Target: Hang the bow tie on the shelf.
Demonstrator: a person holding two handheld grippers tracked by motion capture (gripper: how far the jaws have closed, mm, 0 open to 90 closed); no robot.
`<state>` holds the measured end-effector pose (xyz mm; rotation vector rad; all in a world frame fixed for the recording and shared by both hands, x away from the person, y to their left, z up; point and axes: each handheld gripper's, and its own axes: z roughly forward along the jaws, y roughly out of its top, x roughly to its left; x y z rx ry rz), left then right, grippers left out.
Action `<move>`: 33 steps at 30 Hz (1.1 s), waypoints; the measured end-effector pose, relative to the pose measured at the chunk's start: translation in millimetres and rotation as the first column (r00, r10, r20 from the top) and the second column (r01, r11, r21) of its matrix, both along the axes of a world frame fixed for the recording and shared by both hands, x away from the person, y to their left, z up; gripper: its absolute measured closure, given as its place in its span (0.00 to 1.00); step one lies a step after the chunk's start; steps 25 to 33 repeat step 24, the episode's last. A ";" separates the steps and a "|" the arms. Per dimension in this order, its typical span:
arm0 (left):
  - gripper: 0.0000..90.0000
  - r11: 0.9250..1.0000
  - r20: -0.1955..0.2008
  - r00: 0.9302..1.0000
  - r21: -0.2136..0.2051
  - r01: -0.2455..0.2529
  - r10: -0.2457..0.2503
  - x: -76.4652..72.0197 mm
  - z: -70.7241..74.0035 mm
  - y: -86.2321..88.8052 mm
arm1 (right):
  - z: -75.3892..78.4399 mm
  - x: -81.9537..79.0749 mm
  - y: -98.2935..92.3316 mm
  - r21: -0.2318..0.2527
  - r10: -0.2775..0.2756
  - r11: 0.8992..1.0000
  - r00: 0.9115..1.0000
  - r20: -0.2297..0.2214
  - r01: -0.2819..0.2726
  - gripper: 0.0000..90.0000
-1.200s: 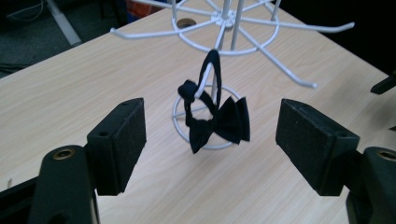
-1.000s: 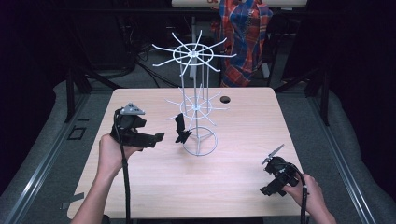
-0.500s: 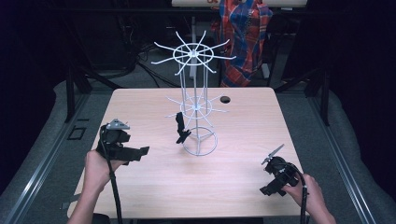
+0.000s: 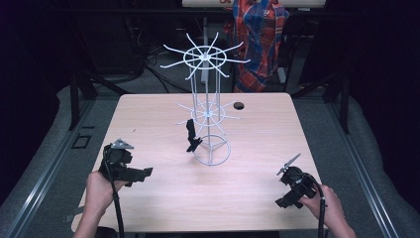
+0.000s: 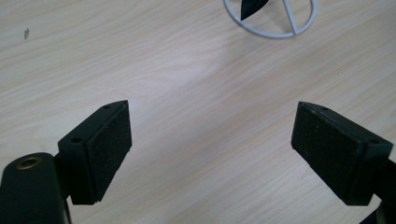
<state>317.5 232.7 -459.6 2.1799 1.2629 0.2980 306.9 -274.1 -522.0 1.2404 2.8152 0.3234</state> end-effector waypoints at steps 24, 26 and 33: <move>0.13 0.994 -0.095 0.990 0.051 -0.099 0.103 4.0 -47.2 12.7 | -1.3 0.5 1.0 -0.004 0.006 1.000 1.000 0.005 -0.006 0.15; 0.13 0.994 -0.095 0.990 0.051 -0.099 0.103 4.0 -47.2 12.7 | -1.3 0.5 1.0 -0.004 0.006 1.000 1.000 0.005 -0.006 0.15; 0.13 0.994 -0.095 0.990 0.051 -0.099 0.103 4.0 -47.2 12.7 | -1.3 0.5 1.0 -0.004 0.006 1.000 1.000 0.005 -0.006 0.15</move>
